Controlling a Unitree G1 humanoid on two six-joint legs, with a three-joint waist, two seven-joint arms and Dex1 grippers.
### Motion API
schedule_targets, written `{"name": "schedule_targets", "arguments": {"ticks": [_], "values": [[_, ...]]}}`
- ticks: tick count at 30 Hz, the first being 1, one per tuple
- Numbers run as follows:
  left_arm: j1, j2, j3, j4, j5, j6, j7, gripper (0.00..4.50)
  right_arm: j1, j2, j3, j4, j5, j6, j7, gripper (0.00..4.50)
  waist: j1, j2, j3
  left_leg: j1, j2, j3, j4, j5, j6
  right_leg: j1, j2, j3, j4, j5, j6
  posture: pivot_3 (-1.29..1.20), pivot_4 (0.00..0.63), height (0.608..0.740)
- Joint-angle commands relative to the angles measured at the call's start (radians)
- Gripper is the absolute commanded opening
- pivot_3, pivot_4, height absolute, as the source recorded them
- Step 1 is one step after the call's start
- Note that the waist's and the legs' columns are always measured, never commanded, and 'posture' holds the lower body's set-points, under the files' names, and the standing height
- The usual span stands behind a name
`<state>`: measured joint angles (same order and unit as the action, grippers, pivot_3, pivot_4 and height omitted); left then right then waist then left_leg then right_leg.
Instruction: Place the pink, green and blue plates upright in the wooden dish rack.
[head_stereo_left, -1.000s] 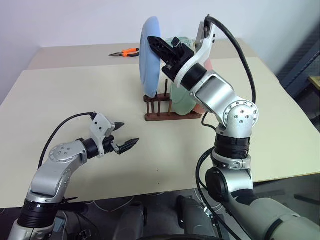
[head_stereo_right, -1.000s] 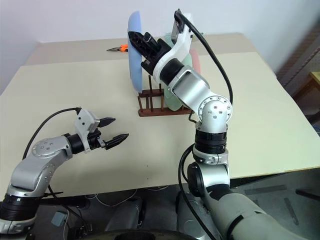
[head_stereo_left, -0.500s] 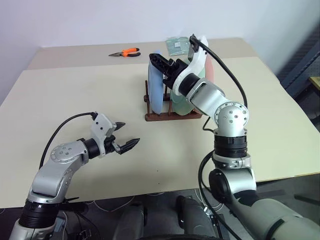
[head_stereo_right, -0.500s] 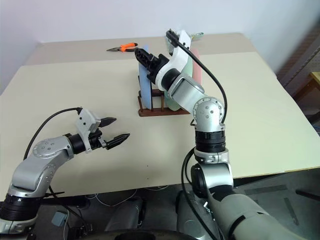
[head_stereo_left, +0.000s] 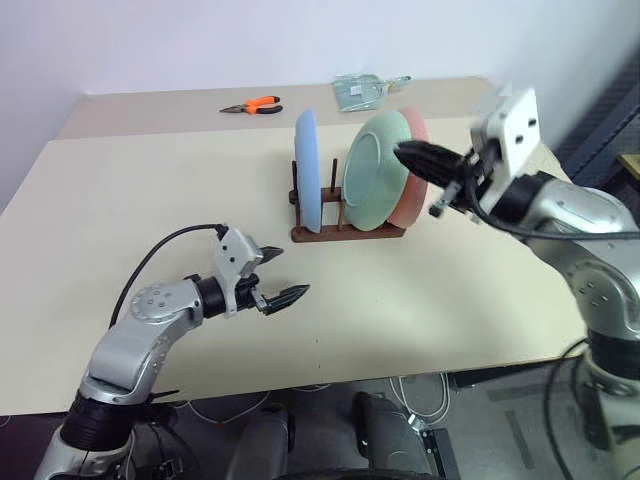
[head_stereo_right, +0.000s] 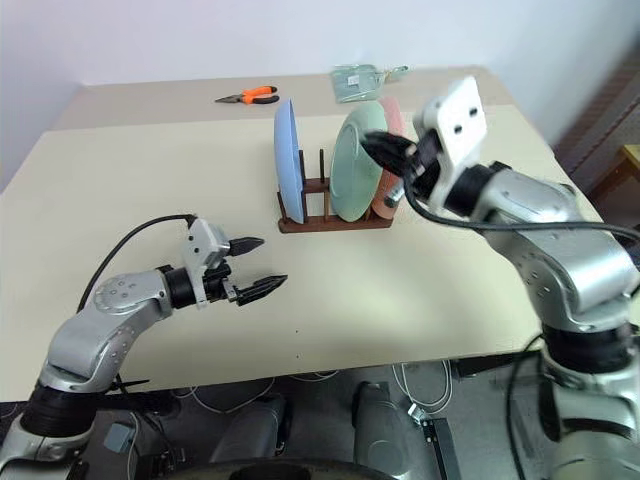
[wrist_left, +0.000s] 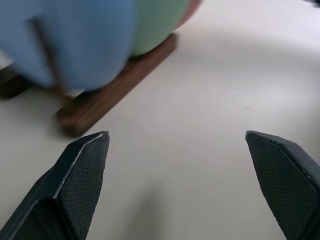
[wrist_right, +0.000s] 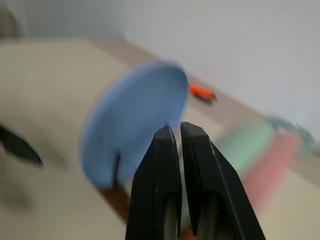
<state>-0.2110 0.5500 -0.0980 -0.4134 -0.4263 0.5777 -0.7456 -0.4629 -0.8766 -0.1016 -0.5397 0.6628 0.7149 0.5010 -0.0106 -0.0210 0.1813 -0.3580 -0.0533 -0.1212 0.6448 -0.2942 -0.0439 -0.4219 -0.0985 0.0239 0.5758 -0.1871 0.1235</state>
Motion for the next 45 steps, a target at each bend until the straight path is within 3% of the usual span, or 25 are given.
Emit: {"name": "schedule_targets", "arguments": {"ticks": [1, 6, 13, 22, 29, 33, 39, 45], "values": [[-0.042, -0.028, -0.040, -0.017, -0.012, -0.002, -0.014, 4.50, 0.099, -0.069, 0.023, -0.097, -0.096, 0.004, 0.023, 0.06, 0.001, -0.001, 0.000, 0.000, 0.000, 0.000, 0.000, 0.000, 0.000, 0.000, 0.000, 0.000, 0.000, 0.000, 0.000, 0.00, 0.150, 0.740], [-0.054, -0.035, -0.051, -0.015, -0.005, -0.002, -0.023, 4.50, 0.124, -0.066, 0.134, -0.046, -0.261, -0.040, 0.009, 0.06, -0.003, -0.001, 0.000, 0.001, 0.000, 0.003, 0.001, 0.000, 0.000, 0.000, 0.000, 0.002, 0.000, 0.000, 0.000, 0.00, 0.150, 0.740], [-0.030, -0.028, -0.042, -0.046, -0.004, 0.005, -0.006, 4.50, 0.040, 0.014, 0.218, 0.098, -0.414, -0.091, 0.000, 0.06, 0.001, -0.002, 0.001, 0.000, 0.000, 0.003, 0.001, 0.000, 0.000, -0.001, -0.001, 0.002, -0.001, 0.000, 0.000, 0.00, 0.150, 0.740], [-0.007, -0.022, -0.033, -0.069, -0.006, 0.013, 0.022, 4.50, -0.082, 0.146, 0.249, 0.099, -0.426, -0.102, 0.060, 0.06, -0.001, -0.001, 0.001, 0.000, 0.000, 0.002, 0.001, 0.000, 0.000, -0.001, -0.001, 0.002, 0.000, 0.000, 0.000, 0.00, 0.150, 0.740], [-0.010, -0.022, -0.038, -0.067, -0.004, 0.018, 0.028, 4.50, -0.083, 0.160, 0.253, 0.064, -0.452, -0.088, 0.093, 0.06, 0.001, -0.002, 0.001, -0.001, -0.001, 0.001, 0.001, 0.000, 0.000, -0.001, -0.001, 0.001, 0.000, 0.001, 0.000, 0.00, 0.150, 0.740], [-0.018, -0.020, -0.029, -0.052, -0.002, 0.015, 0.029, 4.50, -0.015, 0.105, 0.193, 0.044, -0.446, -0.110, 0.141, 0.06, 0.003, -0.002, 0.001, -0.001, -0.001, 0.001, 0.001, 0.000, 0.000, -0.001, -0.001, 0.001, 0.000, 0.000, 0.000, 0.00, 0.150, 0.740], [-0.006, 0.021, 0.037, 0.011, 0.024, -0.020, 0.036, 4.50, 0.204, -0.006, -0.017, 0.058, -0.346, -0.159, 0.298, 0.06, 0.006, -0.002, 0.001, -0.001, -0.001, 0.002, 0.001, 0.000, 0.000, 0.000, -0.001, 0.001, 0.000, 0.000, 0.000, 0.00, 0.150, 0.740], [0.072, 0.093, 0.184, 0.099, 0.072, -0.089, 0.070, 4.50, 0.286, 0.037, -0.202, 0.220, -0.270, -0.211, 0.311, 0.06, -0.006, -0.002, 0.001, 0.001, 0.000, 0.003, 0.001, 0.000, 0.000, 0.000, 0.000, 0.001, 0.001, 0.000, 0.000, 0.00, 0.150, 0.740]]}}
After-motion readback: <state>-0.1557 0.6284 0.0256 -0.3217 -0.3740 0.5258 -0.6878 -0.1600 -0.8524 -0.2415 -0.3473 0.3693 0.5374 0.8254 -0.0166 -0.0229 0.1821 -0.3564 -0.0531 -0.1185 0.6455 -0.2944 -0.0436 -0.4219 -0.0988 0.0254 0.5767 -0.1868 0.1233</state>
